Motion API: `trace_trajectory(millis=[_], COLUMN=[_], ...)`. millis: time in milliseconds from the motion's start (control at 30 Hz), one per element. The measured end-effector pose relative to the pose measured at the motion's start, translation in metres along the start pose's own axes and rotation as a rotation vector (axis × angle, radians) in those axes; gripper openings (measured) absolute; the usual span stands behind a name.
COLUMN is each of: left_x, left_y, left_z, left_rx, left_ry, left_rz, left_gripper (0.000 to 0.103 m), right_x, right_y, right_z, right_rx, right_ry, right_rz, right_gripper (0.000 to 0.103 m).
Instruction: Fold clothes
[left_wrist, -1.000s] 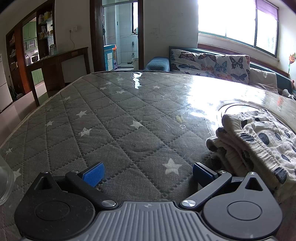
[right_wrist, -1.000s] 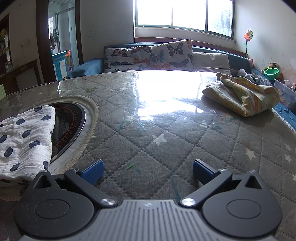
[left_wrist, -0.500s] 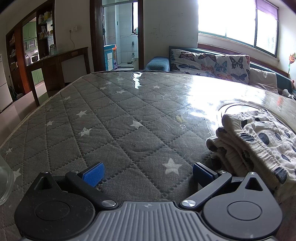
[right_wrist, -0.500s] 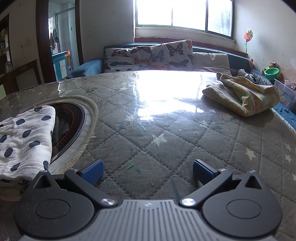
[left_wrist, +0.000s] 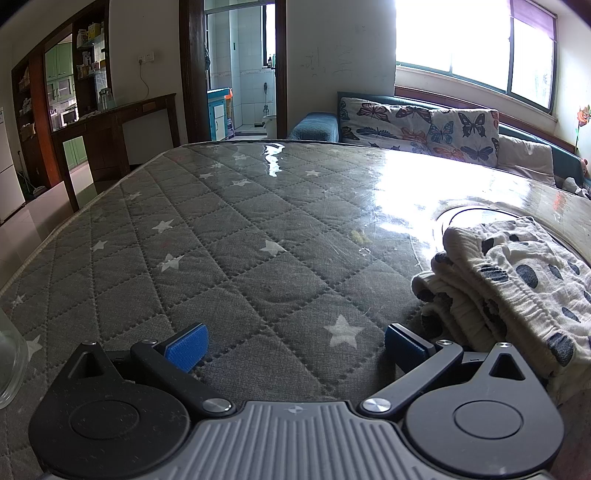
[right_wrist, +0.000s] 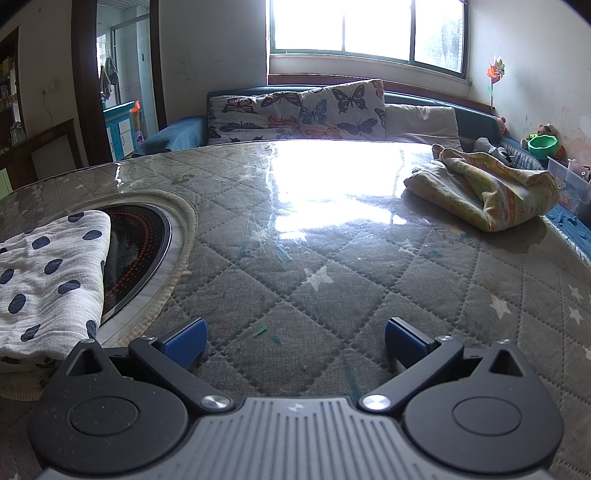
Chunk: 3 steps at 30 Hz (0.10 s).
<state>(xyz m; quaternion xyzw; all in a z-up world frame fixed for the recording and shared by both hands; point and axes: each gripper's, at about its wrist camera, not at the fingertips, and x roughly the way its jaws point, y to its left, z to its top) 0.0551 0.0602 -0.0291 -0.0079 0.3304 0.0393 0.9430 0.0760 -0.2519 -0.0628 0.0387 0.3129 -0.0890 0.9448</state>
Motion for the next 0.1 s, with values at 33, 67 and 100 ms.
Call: trace_trajectory(millis=[33, 67, 100], left_x=[-0.0001, -0.0002, -0.0002], left_y=[0.0001, 0.0001, -0.0001], left_z=[0.0001, 0.0002, 0.0003], left_rx=[0.0, 0.0, 0.0], left_ry=[0.0, 0.0, 0.0], left_rz=[0.0, 0.0, 0.0], left_gripper=[0.103, 0.103, 0.103], right_x=[0.0001, 0.0001, 0.0001], right_y=[0.0001, 0.0001, 0.0001], right_z=[0.0, -0.0001, -0.0001], right_rx=[0.0, 0.0, 0.0], right_ry=[0.0, 0.0, 0.0], right_rz=[0.0, 0.0, 0.0], right_gripper=[0.103, 0.103, 0.103])
